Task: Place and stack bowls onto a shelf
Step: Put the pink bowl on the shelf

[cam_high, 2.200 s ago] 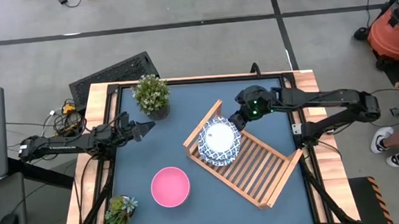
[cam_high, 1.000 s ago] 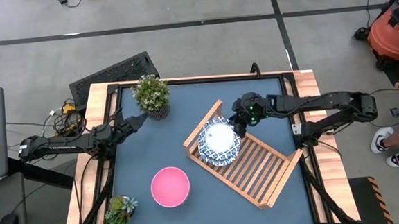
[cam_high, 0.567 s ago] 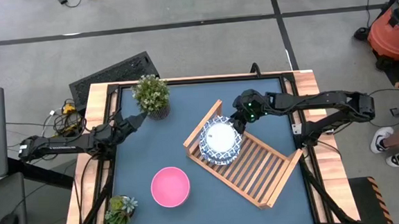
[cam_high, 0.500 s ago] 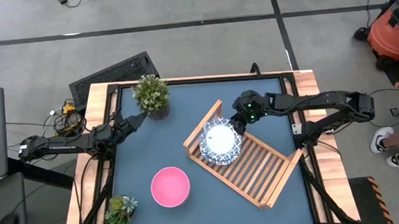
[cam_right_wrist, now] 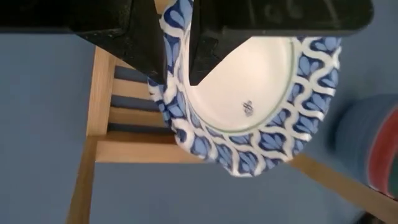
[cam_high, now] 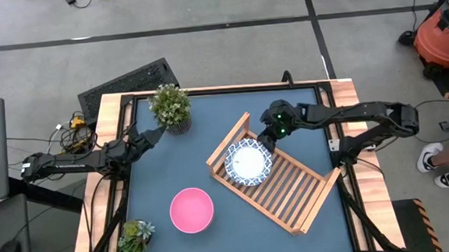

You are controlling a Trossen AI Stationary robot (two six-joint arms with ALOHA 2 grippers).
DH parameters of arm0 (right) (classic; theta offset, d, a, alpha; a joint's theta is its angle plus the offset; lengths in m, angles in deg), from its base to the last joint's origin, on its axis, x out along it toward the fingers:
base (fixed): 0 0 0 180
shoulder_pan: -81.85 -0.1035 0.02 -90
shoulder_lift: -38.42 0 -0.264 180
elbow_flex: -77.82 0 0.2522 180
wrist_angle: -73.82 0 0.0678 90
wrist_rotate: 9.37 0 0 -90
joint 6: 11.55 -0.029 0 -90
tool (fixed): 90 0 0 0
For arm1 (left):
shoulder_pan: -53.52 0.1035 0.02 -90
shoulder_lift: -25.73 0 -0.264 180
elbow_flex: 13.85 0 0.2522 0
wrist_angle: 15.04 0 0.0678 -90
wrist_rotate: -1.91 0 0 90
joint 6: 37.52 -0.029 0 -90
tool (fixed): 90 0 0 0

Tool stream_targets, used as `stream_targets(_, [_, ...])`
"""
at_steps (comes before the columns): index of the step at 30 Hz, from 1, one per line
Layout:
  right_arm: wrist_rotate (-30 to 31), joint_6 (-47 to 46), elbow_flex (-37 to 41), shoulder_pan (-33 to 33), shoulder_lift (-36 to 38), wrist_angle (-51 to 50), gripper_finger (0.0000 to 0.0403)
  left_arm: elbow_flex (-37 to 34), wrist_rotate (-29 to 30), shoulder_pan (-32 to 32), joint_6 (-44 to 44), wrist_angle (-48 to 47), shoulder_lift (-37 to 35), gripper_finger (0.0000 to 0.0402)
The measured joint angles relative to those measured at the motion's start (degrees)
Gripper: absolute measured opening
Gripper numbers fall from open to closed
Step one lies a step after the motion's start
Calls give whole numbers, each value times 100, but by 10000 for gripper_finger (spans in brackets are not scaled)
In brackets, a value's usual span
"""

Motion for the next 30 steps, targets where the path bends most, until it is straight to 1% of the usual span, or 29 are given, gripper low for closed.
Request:
stream_targets(3, [-7,-62,-7,-4,236,211,91,0,-193,0,-51,79,0,112])
stream_targets(7, [-15,-273,-7,-81,624,457,91,0,-924,0,-278,410,1,112])
stream_targets(12, [-24,-371,-7,-241,1065,799,91,6,-1966,0,-458,1285,-2,112])
stream_targets(15, [-22,-404,-7,-400,1209,1199,91,171,-2344,-2,-643,1433,0,112])
stream_targets(18, [-18,-417,-17,-658,1197,1760,91,380,-2423,-2,-880,1349,0,112])
stream_targets(21, [31,-402,-327,-900,1001,1874,91,570,-2264,-2,-933,920,1,112])
stream_targets(24, [65,-146,-831,-1096,775,1708,91,670,-2156,-2,-900,587,2,112])
stream_targets(27, [68,30,-1445,-1275,574,1289,91,751,-2161,0,-991,471,-13,112])
stream_targets(30, [183,49,-2118,-1459,371,587,91,883,-2374,0,-1273,464,-93,112])
